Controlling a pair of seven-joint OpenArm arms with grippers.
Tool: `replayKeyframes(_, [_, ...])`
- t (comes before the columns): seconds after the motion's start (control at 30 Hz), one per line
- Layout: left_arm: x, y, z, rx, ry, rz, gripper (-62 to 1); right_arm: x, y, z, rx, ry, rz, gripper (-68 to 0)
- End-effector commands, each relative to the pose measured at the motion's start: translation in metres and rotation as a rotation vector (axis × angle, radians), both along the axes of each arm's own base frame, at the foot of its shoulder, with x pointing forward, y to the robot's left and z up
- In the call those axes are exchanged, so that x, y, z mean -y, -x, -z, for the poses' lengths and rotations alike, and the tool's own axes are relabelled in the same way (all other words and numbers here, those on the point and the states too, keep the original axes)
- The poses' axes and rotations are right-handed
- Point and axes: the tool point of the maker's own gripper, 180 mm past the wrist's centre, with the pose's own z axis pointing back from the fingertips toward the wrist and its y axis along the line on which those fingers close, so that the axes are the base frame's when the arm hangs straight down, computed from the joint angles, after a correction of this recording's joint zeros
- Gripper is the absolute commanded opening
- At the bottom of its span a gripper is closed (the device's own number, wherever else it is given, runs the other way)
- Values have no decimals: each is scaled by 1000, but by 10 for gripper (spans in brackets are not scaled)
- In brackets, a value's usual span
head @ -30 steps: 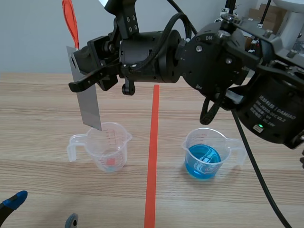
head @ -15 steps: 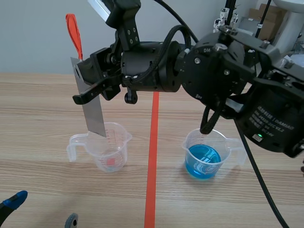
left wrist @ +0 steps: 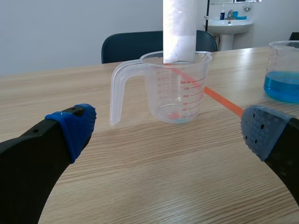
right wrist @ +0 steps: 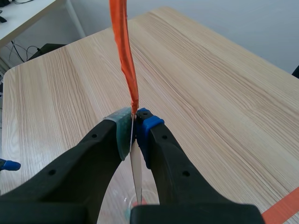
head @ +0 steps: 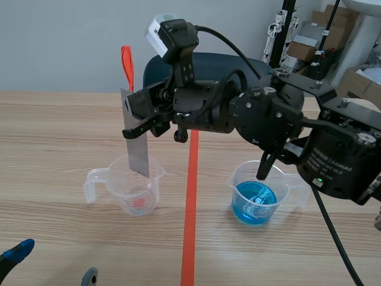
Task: Do the redox reaction experiment. put the plate into the left beaker
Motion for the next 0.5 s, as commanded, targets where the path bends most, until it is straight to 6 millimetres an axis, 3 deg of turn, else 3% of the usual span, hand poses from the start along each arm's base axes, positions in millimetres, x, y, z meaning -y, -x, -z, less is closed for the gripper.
replayKeyframes(0.0, [-3, 2, -10, 49, 10, 1, 14, -1, -5, -9, 20, -32, 4, -669])
replayKeyframes(0.47, [-3, 2, -10, 49, 10, 1, 14, 0, -7, 17, -21, -46, -5, -669])
